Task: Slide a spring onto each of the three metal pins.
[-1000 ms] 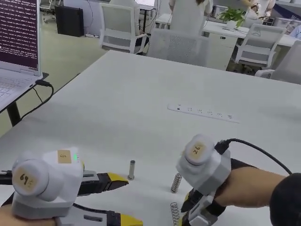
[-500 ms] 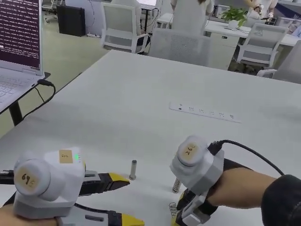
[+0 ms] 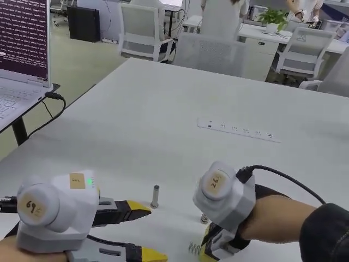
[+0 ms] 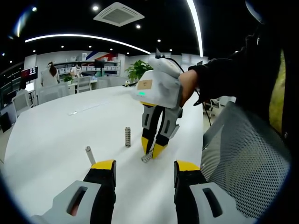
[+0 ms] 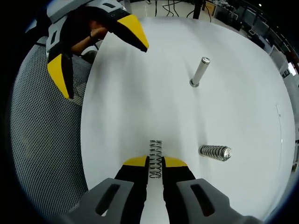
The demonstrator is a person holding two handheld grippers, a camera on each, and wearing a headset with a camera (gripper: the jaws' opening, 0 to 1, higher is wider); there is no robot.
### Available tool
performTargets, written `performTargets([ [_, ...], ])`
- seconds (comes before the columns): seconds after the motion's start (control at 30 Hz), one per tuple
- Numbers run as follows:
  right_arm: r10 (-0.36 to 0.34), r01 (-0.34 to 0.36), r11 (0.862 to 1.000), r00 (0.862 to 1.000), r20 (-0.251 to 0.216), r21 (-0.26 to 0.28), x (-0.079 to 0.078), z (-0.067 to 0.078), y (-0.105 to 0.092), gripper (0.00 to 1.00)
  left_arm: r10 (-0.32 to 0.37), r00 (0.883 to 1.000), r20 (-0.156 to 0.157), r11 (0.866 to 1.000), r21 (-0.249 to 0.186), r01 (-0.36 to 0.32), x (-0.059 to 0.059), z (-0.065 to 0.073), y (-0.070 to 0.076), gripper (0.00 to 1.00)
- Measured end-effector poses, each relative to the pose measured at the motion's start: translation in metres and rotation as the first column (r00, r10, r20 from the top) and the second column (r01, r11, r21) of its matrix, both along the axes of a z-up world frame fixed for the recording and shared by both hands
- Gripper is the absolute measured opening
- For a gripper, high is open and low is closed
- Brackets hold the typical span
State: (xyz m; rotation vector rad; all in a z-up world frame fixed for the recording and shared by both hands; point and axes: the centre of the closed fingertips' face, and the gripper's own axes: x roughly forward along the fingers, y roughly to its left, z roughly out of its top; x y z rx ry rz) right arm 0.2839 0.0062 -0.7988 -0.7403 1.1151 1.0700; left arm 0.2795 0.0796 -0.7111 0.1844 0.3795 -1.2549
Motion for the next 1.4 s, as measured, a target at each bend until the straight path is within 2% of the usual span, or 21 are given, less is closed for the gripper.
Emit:
performTargets([
  [0.47, 0.046, -0.046, 0.999, 0.999, -0.006, 0.002, -0.005, 0.003, 0.001, 0.09, -0.024, 1.0, 0.003, 1.0, 0.019, 0.024, -0.003, -0.003, -0.002, 0.42],
  [0.7, 0.075, -0.075, 0.997, 0.997, -0.012, 0.035, -0.013, 0.019, 0.011, 0.08, -0.061, 0.998, 0.002, 0.997, 0.04, 0.061, -0.007, -0.007, -0.006, 0.36],
  [0.8, 0.095, -0.094, 0.993, 0.995, -0.023, 0.072, -0.017, 0.03, 0.021, 0.08, -0.072, 0.997, 0.0, 0.997, 0.039, 0.072, -0.007, -0.006, -0.008, 0.34],
  [0.9, 0.119, -0.118, 0.99, 0.993, -0.003, 0.076, -0.018, 0.039, 0.027, 0.08, -0.08, 0.997, 0.0, 0.996, 0.036, 0.08, -0.008, -0.006, -0.01, 0.33],
  [1.07, 0.156, -0.155, 0.983, 0.988, 0.001, 0.102, -0.022, 0.051, 0.041, 0.08, -0.092, 0.996, 0.007, 0.995, 0.043, 0.091, -0.009, -0.006, -0.011, 0.29],
  [1.4, 0.224, -0.225, 0.968, 0.974, 0.024, 0.113, -0.028, 0.066, 0.055, 0.08, -0.123, 0.992, 0.031, 0.992, 0.043, 0.122, -0.012, -0.004, -0.015, 0.2],
])
